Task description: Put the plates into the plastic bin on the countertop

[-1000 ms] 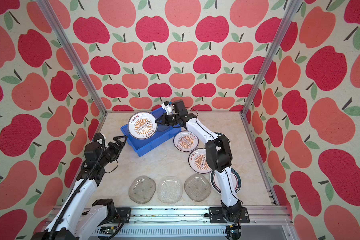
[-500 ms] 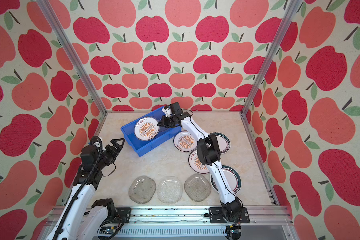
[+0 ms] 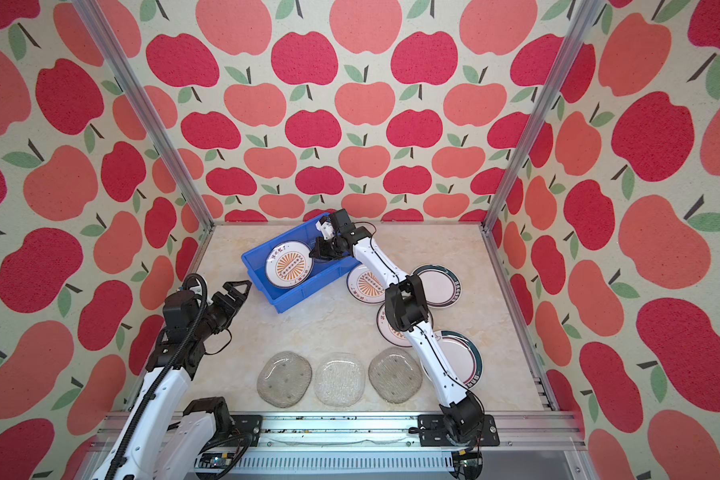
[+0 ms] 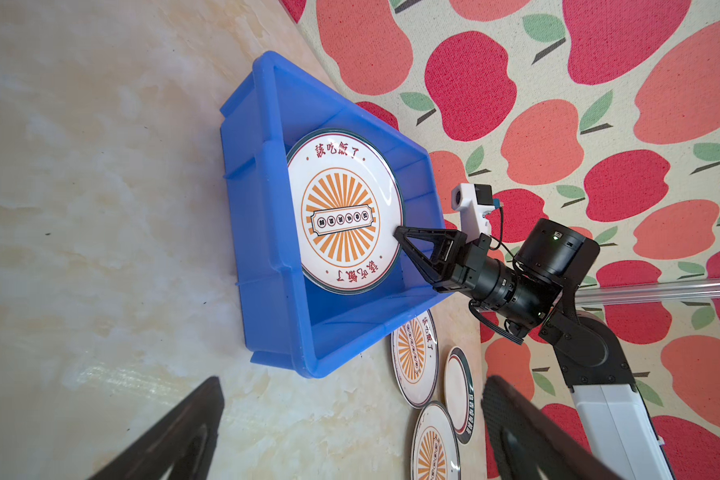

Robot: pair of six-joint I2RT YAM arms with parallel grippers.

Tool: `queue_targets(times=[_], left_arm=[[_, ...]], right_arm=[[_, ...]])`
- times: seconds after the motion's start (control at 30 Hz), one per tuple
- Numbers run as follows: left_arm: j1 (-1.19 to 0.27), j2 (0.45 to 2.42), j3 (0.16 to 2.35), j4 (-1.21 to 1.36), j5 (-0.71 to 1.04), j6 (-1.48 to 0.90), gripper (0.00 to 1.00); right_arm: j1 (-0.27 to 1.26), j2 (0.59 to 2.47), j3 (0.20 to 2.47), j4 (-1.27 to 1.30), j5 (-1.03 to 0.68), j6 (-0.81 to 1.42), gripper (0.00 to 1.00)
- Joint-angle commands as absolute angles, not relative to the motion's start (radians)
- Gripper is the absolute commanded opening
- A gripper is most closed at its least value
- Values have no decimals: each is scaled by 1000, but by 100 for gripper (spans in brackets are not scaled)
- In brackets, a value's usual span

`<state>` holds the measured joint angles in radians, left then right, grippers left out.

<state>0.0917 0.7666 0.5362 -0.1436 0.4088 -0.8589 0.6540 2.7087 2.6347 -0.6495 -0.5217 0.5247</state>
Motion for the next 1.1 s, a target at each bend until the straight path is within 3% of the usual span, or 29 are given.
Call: queue_targets(times=[0.0,0.73,0.93,1.07], left_arm=[[98,772,551,-167,409,-824,99],[103,836,551,-136,413,-827,99],[108,830,546,-141,413,-822,99],[109,827,538,-133,415,-826,99]], right_arm=[[665,2724,2688,-647,-522,521,0],[691,2786,2755,-657,-529,546,5],[696,2790,2754,-662,-517,548,17],[697,2784,2751,-673,-504,540,31]])
